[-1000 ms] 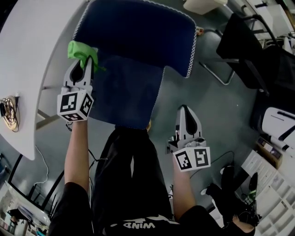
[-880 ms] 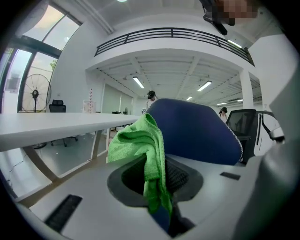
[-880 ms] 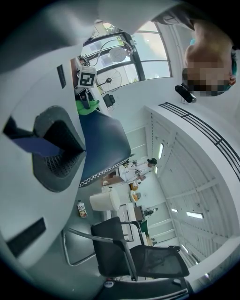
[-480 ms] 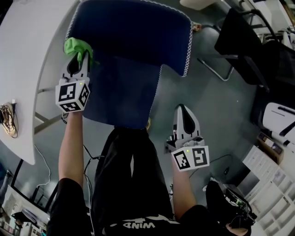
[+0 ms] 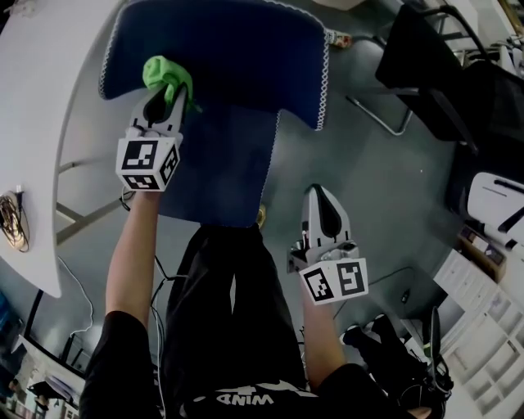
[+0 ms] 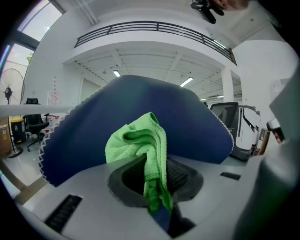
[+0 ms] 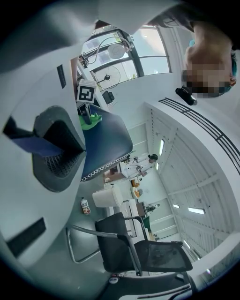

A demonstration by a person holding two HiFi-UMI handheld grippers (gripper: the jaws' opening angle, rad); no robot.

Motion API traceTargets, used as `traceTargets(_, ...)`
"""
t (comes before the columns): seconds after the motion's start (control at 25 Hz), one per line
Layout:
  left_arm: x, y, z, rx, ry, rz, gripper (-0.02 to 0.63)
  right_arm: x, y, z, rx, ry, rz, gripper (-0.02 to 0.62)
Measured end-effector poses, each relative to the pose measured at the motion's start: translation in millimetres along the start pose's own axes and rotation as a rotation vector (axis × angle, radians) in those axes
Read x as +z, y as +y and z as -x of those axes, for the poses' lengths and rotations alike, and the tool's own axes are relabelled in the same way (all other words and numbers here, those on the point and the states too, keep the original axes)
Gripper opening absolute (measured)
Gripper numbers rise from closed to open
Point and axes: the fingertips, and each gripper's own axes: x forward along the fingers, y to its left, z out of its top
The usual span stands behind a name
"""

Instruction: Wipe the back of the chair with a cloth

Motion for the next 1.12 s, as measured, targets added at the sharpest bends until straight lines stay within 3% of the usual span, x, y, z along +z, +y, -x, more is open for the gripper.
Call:
traceTargets(0.6, 7, -172, -41, -0.365, -0.014, 0.015, 0.069, -5, -28, 24, -0.063, -0.022, -0.033, -0.006)
traceTargets(0.96, 7, -234, -33, -0.470, -0.024, 0.029, 0.069, -7, -35, 34, -0.072, -0.031, -0.046, -0.006)
traceTargets(1.12, 1, -234, -27, -0.459, -0.018, 0.019, 0.069, -8, -38, 33, -0.064, -0.028, -0.046, -0.006)
